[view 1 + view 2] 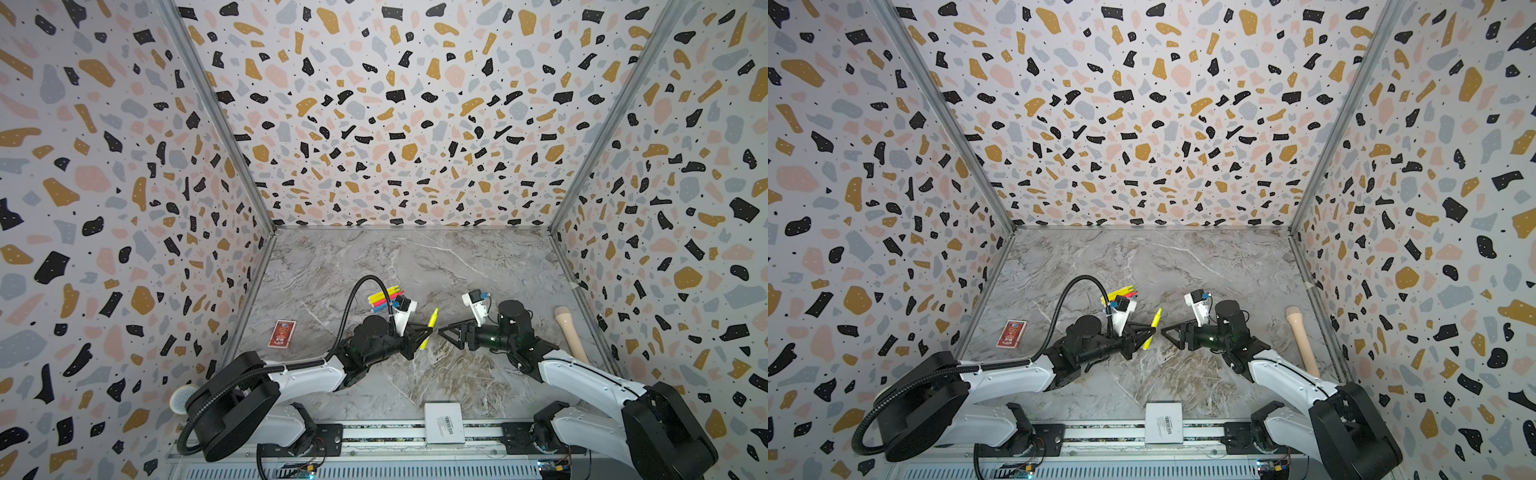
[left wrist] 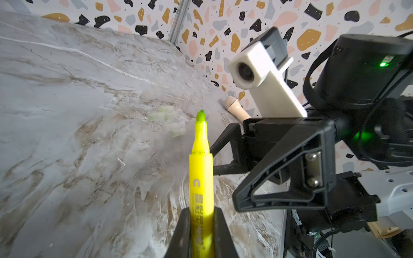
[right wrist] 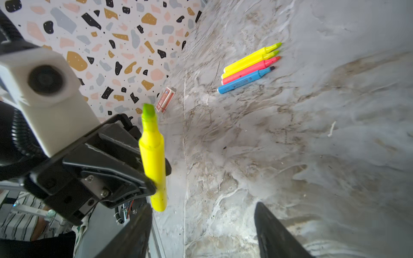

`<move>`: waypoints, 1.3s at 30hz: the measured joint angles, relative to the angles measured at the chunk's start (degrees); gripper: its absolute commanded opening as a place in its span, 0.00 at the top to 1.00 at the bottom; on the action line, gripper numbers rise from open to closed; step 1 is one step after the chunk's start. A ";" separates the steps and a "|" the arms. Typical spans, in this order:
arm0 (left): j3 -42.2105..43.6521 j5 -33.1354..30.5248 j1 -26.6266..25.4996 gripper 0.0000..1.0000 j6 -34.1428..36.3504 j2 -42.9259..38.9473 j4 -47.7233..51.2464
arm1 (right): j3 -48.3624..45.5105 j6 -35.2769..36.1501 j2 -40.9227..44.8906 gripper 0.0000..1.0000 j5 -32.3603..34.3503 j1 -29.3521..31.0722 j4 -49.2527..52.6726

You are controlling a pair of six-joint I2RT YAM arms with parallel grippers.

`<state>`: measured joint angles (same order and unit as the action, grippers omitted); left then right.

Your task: Insert the pens into the pen caps

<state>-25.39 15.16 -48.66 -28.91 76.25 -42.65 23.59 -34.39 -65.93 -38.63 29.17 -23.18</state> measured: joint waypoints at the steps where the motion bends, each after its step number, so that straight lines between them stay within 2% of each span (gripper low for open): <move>1: 0.09 -0.04 -0.15 0.96 -0.26 -0.37 -0.15 | 0.22 -0.42 -0.61 0.32 0.04 0.63 -0.85; 11: 1.64 -0.66 -0.66 0.96 -0.52 -2.29 -0.50 | 2.95 -2.95 -1.95 0.42 0.79 4.90 -7.02; 19: 1.64 -0.72 -1.20 0.96 -0.52 -2.40 -0.74 | 3.65 -4.13 -3.61 0.56 1.20 5.70 -8.98; 25: 1.64 -0.70 -1.46 0.96 -0.52 -2.40 -0.74 | 4.57 -4.20 -4.46 0.77 1.64 6.34 -9.92; 27: 1.64 -0.59 -1.60 0.95 -0.50 -2.40 -0.70 | 4.68 -4.81 -4.52 0.90 1.66 6.54 -10.23; 28: 1.64 -0.57 -1.62 0.94 -0.42 -2.34 -0.72 | 4.76 -4.48 -4.52 0.95 1.62 6.64 -10.32; 30: 1.62 -0.63 -1.66 0.83 -0.39 -2.32 -0.63 | 4.76 -4.76 -4.55 0.99 1.68 6.80 -10.27; 34: 1.14 -0.66 -1.73 0.62 -0.04 -2.36 1.22 | 4.76 -4.72 -4.55 1.00 1.64 6.86 -10.25; 36: 1.07 -0.66 -1.77 0.59 0.35 -2.62 2.58 | 4.76 -4.70 -4.55 1.00 1.66 6.86 -10.25; 39: 0.57 -0.70 -1.77 0.60 1.16 -2.97 5.18 | 4.76 -4.55 -4.52 1.00 1.79 6.86 -10.25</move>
<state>-24.82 14.46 -50.43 -27.75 73.28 -37.47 28.36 -38.94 -70.46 -36.84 36.03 -33.43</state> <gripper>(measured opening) 0.406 0.167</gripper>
